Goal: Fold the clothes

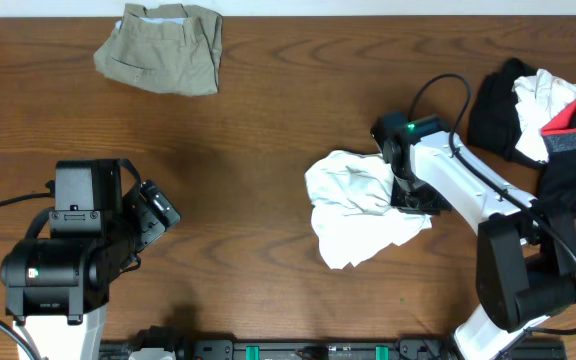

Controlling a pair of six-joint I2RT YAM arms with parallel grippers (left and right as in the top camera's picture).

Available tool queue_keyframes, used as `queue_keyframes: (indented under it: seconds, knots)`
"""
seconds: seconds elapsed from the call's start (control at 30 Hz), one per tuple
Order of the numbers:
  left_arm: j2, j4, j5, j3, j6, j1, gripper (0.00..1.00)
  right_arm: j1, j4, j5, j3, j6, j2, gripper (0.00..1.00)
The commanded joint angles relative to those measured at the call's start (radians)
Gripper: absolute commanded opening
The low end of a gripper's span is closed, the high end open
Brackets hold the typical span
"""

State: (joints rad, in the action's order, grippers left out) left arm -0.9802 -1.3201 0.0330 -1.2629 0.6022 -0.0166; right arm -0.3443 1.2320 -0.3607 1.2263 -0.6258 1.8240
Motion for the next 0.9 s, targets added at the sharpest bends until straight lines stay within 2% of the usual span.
queue_keyframes:
  seconds: [0.0, 0.1, 0.13, 0.23, 0.27, 0.37, 0.47, 0.6, 0.7, 0.87]
  knots:
    - [-0.003, -0.003, 0.01, 0.002, -0.007, 0.005, 0.98, 0.019, 0.057, -0.089, 0.084, -0.089, -0.067, 0.16]
    - [-0.006, -0.003, 0.01, 0.002, -0.007, 0.005, 0.98, 0.019, 0.118, -0.099, 0.158, -0.099, -0.13, 0.23]
    - [-0.007, -0.003, 0.01, 0.002, -0.007, 0.005, 0.98, 0.019, 0.13, -0.099, 0.179, -0.099, -0.15, 0.3]
    - [-0.01, -0.003, 0.01, 0.002, -0.007, 0.005, 0.98, 0.018, 0.146, -0.092, 0.227, -0.093, -0.216, 0.67]
    - [-0.012, -0.003, 0.01, 0.002, -0.007, 0.005, 0.98, 0.015, 0.142, -0.079, 0.233, -0.085, -0.232, 0.72]
    - [-0.019, -0.003, 0.01, 0.002, -0.007, 0.005, 0.98, 0.006, 0.086, 0.032, 0.235, -0.007, -0.269, 0.81]
    - [-0.026, -0.002, 0.01, 0.002, -0.007, 0.005, 0.98, -0.002, -0.006, 0.214, 0.235, 0.132, -0.272, 0.93]
    - [-0.04, -0.003, 0.01, 0.002, -0.007, 0.005, 0.98, -0.034, -0.171, 0.424, 0.233, 0.332, -0.244, 0.88]
    - [-0.047, -0.003, 0.01, 0.002, -0.007, 0.005, 0.98, -0.085, -0.257, 0.42, 0.233, 0.396, -0.2, 0.81]
    - [-0.048, -0.003, 0.01, 0.002, -0.007, 0.005, 0.98, -0.16, -0.345, 0.387, 0.233, 0.418, -0.072, 0.77]
